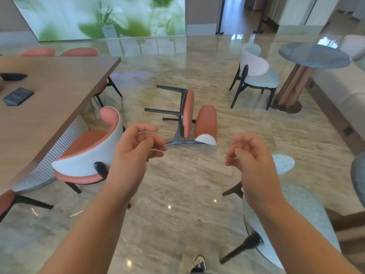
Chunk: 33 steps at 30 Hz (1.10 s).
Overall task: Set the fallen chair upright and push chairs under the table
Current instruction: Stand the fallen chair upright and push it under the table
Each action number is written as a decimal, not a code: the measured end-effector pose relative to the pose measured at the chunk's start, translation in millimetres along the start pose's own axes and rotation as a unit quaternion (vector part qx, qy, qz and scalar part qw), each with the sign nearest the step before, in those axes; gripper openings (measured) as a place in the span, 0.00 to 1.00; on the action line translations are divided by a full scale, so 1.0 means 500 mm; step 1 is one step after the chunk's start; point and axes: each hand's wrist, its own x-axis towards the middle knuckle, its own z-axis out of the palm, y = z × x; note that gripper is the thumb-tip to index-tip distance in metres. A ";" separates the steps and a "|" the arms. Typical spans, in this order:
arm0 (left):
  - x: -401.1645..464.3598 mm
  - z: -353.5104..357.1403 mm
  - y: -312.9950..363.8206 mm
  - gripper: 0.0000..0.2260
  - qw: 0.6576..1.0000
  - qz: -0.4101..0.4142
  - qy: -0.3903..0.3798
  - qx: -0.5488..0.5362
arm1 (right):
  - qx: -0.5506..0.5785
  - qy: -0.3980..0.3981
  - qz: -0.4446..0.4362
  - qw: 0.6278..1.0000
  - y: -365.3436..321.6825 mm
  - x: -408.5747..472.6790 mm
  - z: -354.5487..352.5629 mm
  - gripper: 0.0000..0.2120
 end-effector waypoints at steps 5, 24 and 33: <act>0.127 0.053 -0.038 0.12 1.000 -0.014 0.012 -0.005 | 0.002 -0.002 0.006 1.000 0.032 0.148 -0.002 0.13; 0.790 0.203 -0.247 0.13 0.996 -0.074 -0.037 0.011 | -0.040 0.051 0.065 0.996 0.215 0.763 0.065 0.14; 1.133 0.347 -0.271 0.14 0.991 -0.082 -0.101 0.005 | -0.030 0.102 0.055 0.993 0.231 1.066 0.057 0.14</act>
